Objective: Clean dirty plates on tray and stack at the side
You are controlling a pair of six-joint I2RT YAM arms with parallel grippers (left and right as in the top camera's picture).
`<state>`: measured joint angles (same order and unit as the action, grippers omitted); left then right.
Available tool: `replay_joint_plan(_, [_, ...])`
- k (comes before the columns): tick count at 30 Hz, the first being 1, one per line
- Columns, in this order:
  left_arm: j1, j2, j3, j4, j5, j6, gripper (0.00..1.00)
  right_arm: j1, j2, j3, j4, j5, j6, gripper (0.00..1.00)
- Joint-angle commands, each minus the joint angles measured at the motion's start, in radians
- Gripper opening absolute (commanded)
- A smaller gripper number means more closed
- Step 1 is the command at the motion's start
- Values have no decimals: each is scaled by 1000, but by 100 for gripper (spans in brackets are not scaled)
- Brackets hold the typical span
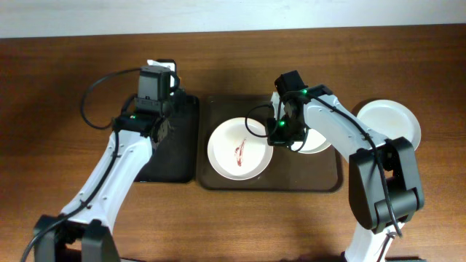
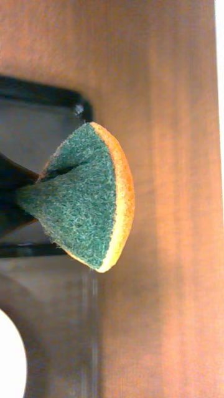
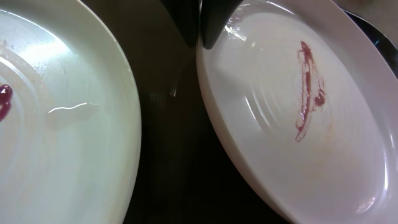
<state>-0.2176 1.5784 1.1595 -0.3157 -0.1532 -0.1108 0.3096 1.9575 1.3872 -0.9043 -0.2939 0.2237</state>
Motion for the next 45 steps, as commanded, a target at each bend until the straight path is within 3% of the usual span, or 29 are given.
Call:
replay_joint_plan(1, [-2,-78,18,35,-53,37,0,5,-18,-10,3,-9,-9,4])
replay_joint_plan(9, [-2,-200,18,1,-53,37,0,5,-18,-10,3,-8,-9,4])
replay_joint_plan(19, [-2,-80,17,-156,-25,36,0,5,-18,-10,3,-9,-9,4])
replay_joint_plan(29, [-2,141,18,-351,317,22,0,5,-18,-10,3,-9,-9,4])
replay_joint_plan(36, [-2,134,53,-351,479,22,0,5,-18,-10,3,-9,-9,4])
replay_joint_plan(40, [-6,140,53,-300,735,19,0,5,-18,-10,3,-9,-9,4])
replay_joint_plan(45, [-31,189,53,-253,786,-130,0,5,-18,-10,3,-9,-9,4])
